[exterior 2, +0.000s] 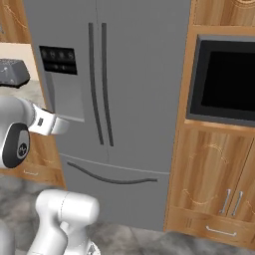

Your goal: Move the hot dog bun to the plate on the dining table and place the condiment next to that plate. Then navigate to the fridge and take the sausage and place it on the plate as well.

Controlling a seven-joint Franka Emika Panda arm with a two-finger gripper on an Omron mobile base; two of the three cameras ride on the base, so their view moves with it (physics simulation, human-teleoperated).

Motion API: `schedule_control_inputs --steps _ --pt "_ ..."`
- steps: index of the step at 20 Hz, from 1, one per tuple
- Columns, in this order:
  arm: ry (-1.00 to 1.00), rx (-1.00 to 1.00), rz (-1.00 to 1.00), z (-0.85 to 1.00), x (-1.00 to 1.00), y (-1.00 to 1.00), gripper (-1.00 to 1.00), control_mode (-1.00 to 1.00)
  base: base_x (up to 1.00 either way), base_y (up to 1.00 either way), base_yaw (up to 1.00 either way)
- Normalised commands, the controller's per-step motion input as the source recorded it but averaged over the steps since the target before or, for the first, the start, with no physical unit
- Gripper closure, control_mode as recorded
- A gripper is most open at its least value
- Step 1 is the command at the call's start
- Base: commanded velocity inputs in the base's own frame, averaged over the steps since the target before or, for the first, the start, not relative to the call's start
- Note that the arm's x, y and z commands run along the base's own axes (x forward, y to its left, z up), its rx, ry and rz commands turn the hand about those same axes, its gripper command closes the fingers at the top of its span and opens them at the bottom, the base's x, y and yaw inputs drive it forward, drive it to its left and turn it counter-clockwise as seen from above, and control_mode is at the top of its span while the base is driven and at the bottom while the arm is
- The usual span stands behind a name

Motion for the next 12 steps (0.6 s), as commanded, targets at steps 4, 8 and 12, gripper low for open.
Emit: schedule_control_inputs --steps 4,8,12 --pt "0.00 0.00 0.00 0.00 0.00 0.00 -1.00 1.00 0.04 0.07 0.00" --pt "0.00 0.00 0.00 0.00 0.00 0.00 -1.00 1.00 0.16 0.20 -0.06" --pt "0.00 0.00 0.00 0.00 0.00 0.00 -1.00 1.00 0.19 0.27 -0.11"
